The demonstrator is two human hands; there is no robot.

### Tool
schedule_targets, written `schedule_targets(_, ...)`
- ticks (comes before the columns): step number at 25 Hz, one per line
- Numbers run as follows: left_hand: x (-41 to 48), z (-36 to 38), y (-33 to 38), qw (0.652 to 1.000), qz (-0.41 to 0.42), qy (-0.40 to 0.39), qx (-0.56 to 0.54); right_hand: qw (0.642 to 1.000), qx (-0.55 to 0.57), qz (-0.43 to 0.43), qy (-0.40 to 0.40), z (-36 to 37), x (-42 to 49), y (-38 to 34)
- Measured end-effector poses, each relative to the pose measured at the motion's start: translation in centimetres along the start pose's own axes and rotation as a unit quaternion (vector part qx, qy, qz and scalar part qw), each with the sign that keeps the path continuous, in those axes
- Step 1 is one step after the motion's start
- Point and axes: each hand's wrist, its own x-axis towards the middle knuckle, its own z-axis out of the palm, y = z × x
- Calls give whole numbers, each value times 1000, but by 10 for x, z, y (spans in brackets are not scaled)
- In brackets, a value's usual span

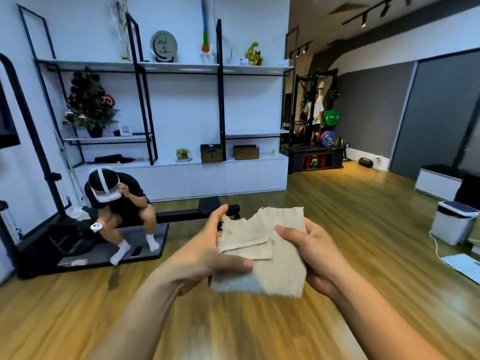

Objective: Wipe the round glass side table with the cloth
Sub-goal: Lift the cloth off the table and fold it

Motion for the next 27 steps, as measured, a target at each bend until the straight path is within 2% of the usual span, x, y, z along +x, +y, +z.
schedule_targets(3,10,-2,13,987,19,113,-109,995,64,2,-82,12,6,-11)
schedule_targets(4,15,-4,14,978,17,143,-153,994,42,8,-99,15,7,-12)
schedule_targets(6,20,-10,14,959,4,186,-214,996,-56,7,-70,20,7,-15)
schedule_targets(8,20,-14,10,961,-4,153,-232,990,-136,-21,4,22,10,-23)
schedule_targets(10,16,-6,0,986,0,55,-158,981,-175,-57,54,21,14,-32)
schedule_targets(12,17,13,-18,997,18,25,-66,969,-229,-72,52,21,18,-34)
schedule_targets(13,19,21,-29,996,11,45,-77,960,-269,-70,36,20,19,-33)
schedule_targets(14,22,27,-39,990,-1,66,-125,949,-309,-65,21,18,20,-32)
schedule_targets(16,24,34,-55,964,-18,55,-258,927,-371,-50,4,10,21,-33)
schedule_targets(18,25,33,-71,930,-17,53,-364,917,-398,-27,-13,0,21,-34)
schedule_targets(19,26,33,-74,916,-38,82,-391,917,-397,-17,-22,-4,21,-33)
schedule_targets(21,29,34,-79,907,-100,166,-374,921,-388,-4,-38,-12,20,-28)
schedule_targets(23,28,31,-78,927,-85,232,-282,918,-390,4,-67,-17,17,-24)
schedule_targets(25,23,28,-74,946,-30,243,-212,892,-443,6,-88,-23,15,-19)
schedule_targets(27,17,24,-74,968,30,193,-160,864,-497,6,-79,-31,16,-10)
